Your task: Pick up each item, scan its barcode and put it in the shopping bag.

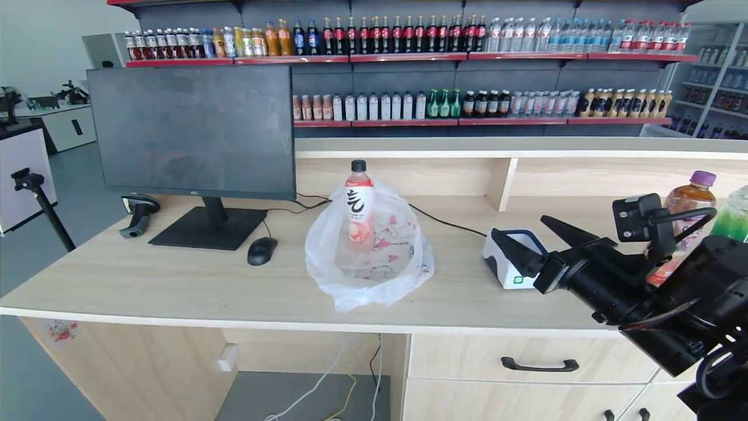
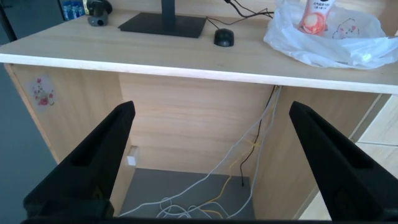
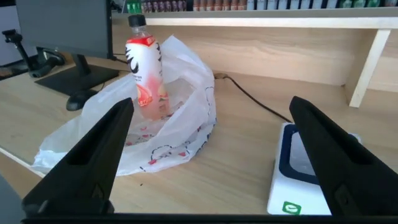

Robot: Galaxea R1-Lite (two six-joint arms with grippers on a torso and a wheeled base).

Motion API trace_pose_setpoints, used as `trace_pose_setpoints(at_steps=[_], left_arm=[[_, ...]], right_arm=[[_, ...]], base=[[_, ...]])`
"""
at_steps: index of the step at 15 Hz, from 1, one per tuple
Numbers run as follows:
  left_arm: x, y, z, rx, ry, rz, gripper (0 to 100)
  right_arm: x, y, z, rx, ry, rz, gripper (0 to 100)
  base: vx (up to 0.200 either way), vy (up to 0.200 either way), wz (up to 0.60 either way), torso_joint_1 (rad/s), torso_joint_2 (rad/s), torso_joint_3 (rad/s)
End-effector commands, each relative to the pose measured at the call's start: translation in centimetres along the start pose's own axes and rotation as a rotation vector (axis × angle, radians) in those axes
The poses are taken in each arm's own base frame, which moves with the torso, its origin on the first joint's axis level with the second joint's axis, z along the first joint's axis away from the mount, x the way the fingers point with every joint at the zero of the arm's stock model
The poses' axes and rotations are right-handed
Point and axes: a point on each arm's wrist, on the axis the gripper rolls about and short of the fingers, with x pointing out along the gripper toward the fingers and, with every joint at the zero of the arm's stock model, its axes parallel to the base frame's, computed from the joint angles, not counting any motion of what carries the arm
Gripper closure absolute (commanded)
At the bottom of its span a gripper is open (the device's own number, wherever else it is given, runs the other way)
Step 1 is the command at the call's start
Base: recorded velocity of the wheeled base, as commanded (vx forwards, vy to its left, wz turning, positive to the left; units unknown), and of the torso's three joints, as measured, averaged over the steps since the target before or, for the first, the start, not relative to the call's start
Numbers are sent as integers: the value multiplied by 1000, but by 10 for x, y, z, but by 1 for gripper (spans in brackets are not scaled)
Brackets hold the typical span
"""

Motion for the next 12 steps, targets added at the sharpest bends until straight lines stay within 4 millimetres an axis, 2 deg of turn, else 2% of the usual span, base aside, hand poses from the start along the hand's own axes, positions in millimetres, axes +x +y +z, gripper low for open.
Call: trace_pose_setpoints(at_steps=[1, 8, 12], left_arm=[[0, 0, 0, 1, 0, 2, 0], [0, 0, 0, -1, 1, 2, 0], [0, 0, 0, -1, 0, 0, 0]], right_arm=[[0, -1, -1, 0, 3, -2, 0], [-5, -6, -3, -3, 19, -23, 0], [-24, -7, -2, -8, 42, -35, 0]], base=[[0, -200, 0, -2, 2, -7], [0, -200, 0, 3, 3, 4], [0, -200, 0, 0, 2, 4]])
